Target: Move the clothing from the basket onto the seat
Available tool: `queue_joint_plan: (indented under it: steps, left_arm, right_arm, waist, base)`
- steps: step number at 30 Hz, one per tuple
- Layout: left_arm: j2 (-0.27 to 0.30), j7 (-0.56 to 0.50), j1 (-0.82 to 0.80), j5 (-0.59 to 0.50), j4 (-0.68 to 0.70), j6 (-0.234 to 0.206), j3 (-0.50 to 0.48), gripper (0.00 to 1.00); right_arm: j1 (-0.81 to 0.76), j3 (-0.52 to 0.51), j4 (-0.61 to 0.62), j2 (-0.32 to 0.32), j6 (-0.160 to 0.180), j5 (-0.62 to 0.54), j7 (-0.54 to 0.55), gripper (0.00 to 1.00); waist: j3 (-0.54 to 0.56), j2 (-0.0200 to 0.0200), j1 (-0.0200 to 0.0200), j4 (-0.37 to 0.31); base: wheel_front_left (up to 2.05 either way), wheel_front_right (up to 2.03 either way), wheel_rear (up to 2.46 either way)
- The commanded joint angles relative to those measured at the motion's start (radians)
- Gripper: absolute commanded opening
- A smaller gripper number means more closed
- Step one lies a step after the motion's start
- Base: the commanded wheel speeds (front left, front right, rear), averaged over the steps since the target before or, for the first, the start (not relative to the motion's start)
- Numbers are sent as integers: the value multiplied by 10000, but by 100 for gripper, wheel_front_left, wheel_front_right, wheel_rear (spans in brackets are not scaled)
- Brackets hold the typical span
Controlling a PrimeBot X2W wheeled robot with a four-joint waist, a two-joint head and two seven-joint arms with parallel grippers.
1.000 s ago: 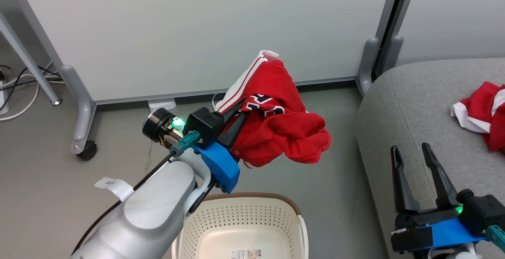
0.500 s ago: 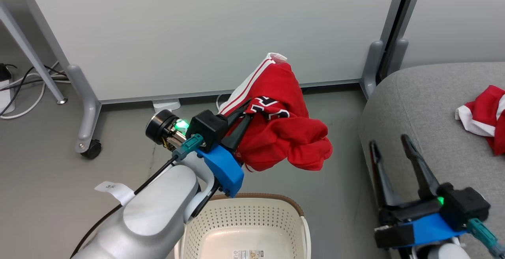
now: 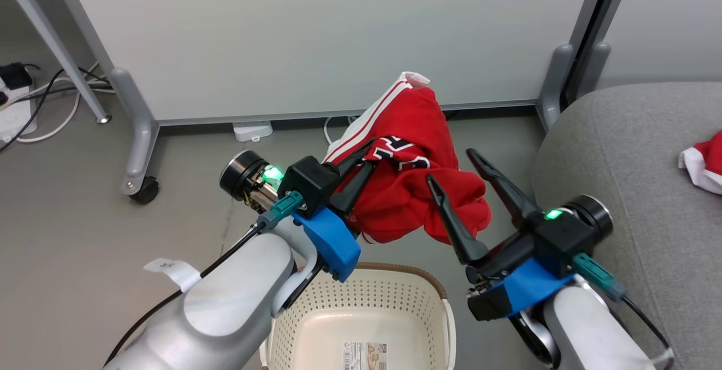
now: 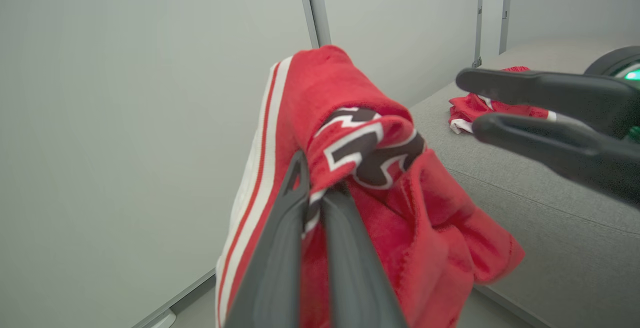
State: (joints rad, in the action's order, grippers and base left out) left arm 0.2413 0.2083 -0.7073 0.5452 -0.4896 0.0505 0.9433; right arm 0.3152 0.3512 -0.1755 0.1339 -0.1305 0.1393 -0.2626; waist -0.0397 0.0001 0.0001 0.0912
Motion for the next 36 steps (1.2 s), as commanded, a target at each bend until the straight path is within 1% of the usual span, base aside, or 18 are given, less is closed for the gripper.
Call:
queue_joint_plan:
  steps: [1, 6, 13, 14, 15, 18, 23, 36]
  left_arm:
    - [-38, 45, -200, -19, 46, -7, -19, 0]
    - [-102, 98, -373, -100, 108, 47, 73, 0]
    - [-211, 171, -467, -163, 204, 82, 198, 0]
    - [-217, 180, -483, -166, 213, 85, 207, 0]
    - [-218, 179, -491, -163, 221, 78, 217, 0]
    - [-215, 216, -493, -130, 227, 84, 227, 0]
    - [-194, 236, -470, -83, 158, 88, 263, 0]
    - [-179, 270, -509, 8, 42, 95, 342, 0]
  right_arm:
    - [319, 178, -235, 94, -5, -54, -34, 100]
    - [1106, 801, -1439, 177, -5, -127, -34, 100]
    - [1786, 1267, -2907, 70, -5, -81, -34, 100]
    - [1857, 1319, -3069, 49, -5, -11, -34, 83]
    - [1896, 1353, -3192, -6, -5, 106, -34, 0]
    - [2035, 1480, -3341, -64, -5, 343, -34, 0]
    - [2025, 1600, -3253, -82, -5, 585, -34, 0]
    - [2014, 1694, -3072, 23, -5, 770, -34, 0]
  waist:
    - [-102, -1, -1, 86]
    - [-301, -1, -1, 271]
    - [-455, -1, -1, 399]
    - [-464, -1, -1, 407]
    - [-467, -1, -1, 414]
    - [-472, -1, -1, 415]
    - [-448, -1, -1, 384]
    - [-430, -1, -1, 338]
  base:
    - [0, 0, 0]
    - [0, 0, 0]
    - [0, 0, 0]
    - [0, 0, 0]
    - [0, 0, 0]
    - [0, 0, 0]
    - [0, 0, 0]
    - [0, 0, 0]
